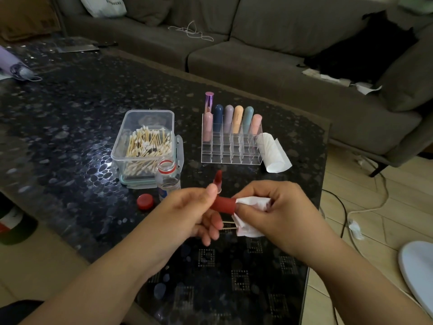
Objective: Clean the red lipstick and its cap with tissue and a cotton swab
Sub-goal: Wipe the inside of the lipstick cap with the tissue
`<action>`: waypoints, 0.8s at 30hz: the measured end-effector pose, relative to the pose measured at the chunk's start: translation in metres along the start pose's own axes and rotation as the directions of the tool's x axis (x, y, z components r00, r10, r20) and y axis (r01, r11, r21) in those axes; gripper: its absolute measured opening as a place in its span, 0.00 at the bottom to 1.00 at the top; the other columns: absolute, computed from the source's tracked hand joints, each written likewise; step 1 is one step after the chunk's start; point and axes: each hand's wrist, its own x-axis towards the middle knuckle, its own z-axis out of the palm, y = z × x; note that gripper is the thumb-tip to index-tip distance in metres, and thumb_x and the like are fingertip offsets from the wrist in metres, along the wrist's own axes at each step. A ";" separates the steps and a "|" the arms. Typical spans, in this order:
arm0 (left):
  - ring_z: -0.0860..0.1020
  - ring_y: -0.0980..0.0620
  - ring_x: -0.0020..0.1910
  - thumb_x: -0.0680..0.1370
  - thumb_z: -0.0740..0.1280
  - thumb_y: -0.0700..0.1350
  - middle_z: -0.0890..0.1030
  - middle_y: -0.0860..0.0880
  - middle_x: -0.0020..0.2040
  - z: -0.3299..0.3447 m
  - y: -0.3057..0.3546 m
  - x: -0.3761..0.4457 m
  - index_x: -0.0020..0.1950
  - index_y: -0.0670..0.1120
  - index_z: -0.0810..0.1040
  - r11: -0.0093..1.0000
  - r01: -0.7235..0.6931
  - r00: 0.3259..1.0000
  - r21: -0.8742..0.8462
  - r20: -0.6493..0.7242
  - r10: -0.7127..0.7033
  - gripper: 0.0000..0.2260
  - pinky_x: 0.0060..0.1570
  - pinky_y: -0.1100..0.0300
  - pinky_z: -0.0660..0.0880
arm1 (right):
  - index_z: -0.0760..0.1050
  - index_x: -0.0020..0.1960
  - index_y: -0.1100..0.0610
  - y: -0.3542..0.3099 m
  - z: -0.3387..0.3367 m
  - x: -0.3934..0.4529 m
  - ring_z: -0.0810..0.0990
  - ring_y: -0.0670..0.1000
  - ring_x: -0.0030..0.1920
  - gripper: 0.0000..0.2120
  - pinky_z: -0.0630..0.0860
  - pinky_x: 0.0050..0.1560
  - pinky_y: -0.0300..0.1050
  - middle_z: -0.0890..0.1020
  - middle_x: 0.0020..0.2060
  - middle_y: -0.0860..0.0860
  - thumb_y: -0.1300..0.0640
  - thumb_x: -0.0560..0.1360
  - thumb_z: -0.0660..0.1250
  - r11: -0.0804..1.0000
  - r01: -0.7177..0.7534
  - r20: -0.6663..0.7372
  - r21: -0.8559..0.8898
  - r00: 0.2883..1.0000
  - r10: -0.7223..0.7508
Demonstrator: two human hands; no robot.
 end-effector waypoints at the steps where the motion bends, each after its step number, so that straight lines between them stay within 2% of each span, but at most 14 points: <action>1: 0.75 0.54 0.26 0.69 0.62 0.53 0.77 0.47 0.27 0.000 0.000 0.000 0.37 0.43 0.78 0.999 -0.009 1.000 0.036 0.000 0.009 0.14 0.24 0.65 0.71 | 0.81 0.35 0.51 0.000 0.000 -0.001 0.81 0.44 0.31 0.05 0.77 0.32 0.37 0.83 0.31 0.47 0.60 0.68 0.71 0.999 0.015 0.002 -0.031 1.000 -0.015; 3: 0.73 0.56 0.25 0.69 0.63 0.51 0.77 0.50 0.26 -0.001 -0.001 0.001 0.37 0.43 0.78 0.994 -0.060 0.998 0.093 0.021 0.058 0.12 0.25 0.67 0.70 | 0.82 0.38 0.49 0.000 -0.001 -0.002 0.80 0.40 0.32 0.05 0.72 0.32 0.29 0.83 0.31 0.45 0.59 0.68 0.71 0.998 0.016 0.017 -0.055 1.000 -0.015; 6: 0.75 0.58 0.28 0.69 0.63 0.48 0.79 0.50 0.28 -0.004 -0.001 0.003 0.45 0.41 0.80 0.976 -0.145 0.989 0.163 0.053 0.138 0.13 0.29 0.68 0.72 | 0.79 0.43 0.46 0.000 -0.004 -0.003 0.80 0.38 0.34 0.07 0.73 0.33 0.27 0.83 0.38 0.44 0.57 0.68 0.72 0.998 -0.050 0.031 0.024 0.998 0.050; 9: 0.77 0.58 0.32 0.70 0.64 0.46 0.81 0.49 0.32 -0.004 0.002 0.001 0.47 0.44 0.81 0.944 -0.235 0.971 0.229 0.089 0.220 0.11 0.33 0.68 0.73 | 0.72 0.47 0.48 0.002 -0.004 -0.003 0.81 0.45 0.33 0.12 0.76 0.32 0.35 0.84 0.35 0.50 0.57 0.68 0.72 0.978 -0.162 0.066 0.134 0.986 0.154; 11: 0.78 0.58 0.33 0.70 0.65 0.45 0.82 0.47 0.35 -0.005 0.003 0.000 0.47 0.45 0.81 0.933 -0.270 0.963 0.239 0.085 0.257 0.10 0.35 0.68 0.74 | 0.72 0.47 0.50 0.003 -0.003 -0.003 0.81 0.51 0.34 0.11 0.76 0.33 0.41 0.82 0.32 0.50 0.58 0.69 0.72 0.950 -0.222 0.099 0.220 0.974 0.205; 13: 0.78 0.57 0.33 0.69 0.66 0.44 0.82 0.44 0.37 -0.005 0.003 -0.001 0.48 0.45 0.81 0.932 -0.276 0.961 0.236 0.072 0.266 0.10 0.37 0.68 0.75 | 0.73 0.47 0.51 0.004 -0.002 -0.003 0.80 0.51 0.34 0.10 0.76 0.33 0.41 0.81 0.32 0.49 0.60 0.69 0.72 0.938 -0.234 0.115 0.254 0.971 0.211; 17: 0.80 0.54 0.35 0.71 0.67 0.42 0.82 0.46 0.35 -0.002 -0.001 -0.002 0.48 0.42 0.79 0.977 -0.192 0.979 0.097 0.084 0.184 0.08 0.38 0.66 0.76 | 0.73 0.48 0.52 0.002 -0.007 -0.001 0.80 0.46 0.33 0.12 0.77 0.34 0.36 0.83 0.33 0.50 0.61 0.68 0.72 0.960 -0.156 0.103 0.232 0.985 0.135; 20: 0.79 0.49 0.34 0.72 0.63 0.50 0.81 0.44 0.34 0.001 -0.001 -0.002 0.49 0.40 0.78 0.999 -0.012 0.993 -0.038 0.114 0.016 0.14 0.33 0.62 0.76 | 0.71 0.48 0.50 0.001 -0.009 0.000 0.80 0.43 0.33 0.14 0.76 0.34 0.33 0.85 0.35 0.48 0.60 0.68 0.72 0.982 -0.090 0.080 0.167 0.994 0.078; 22: 0.77 0.50 0.28 0.72 0.59 0.55 0.78 0.44 0.30 0.003 -0.001 0.000 0.44 0.39 0.77 0.997 0.072 0.993 -0.004 0.099 -0.071 0.19 0.27 0.62 0.73 | 0.69 0.47 0.49 0.002 -0.008 0.000 0.81 0.42 0.33 0.15 0.76 0.36 0.33 0.85 0.38 0.48 0.60 0.68 0.73 0.995 -0.046 0.074 0.093 0.997 0.039; 24: 0.73 0.53 0.23 0.70 0.60 0.55 0.76 0.46 0.26 0.005 -0.002 0.001 0.37 0.43 0.76 0.997 0.048 0.997 0.064 0.058 -0.051 0.16 0.23 0.65 0.69 | 0.69 0.47 0.49 0.003 -0.006 -0.001 0.80 0.41 0.33 0.15 0.75 0.36 0.31 0.85 0.39 0.47 0.59 0.67 0.73 1.000 -0.016 0.067 0.019 0.998 0.015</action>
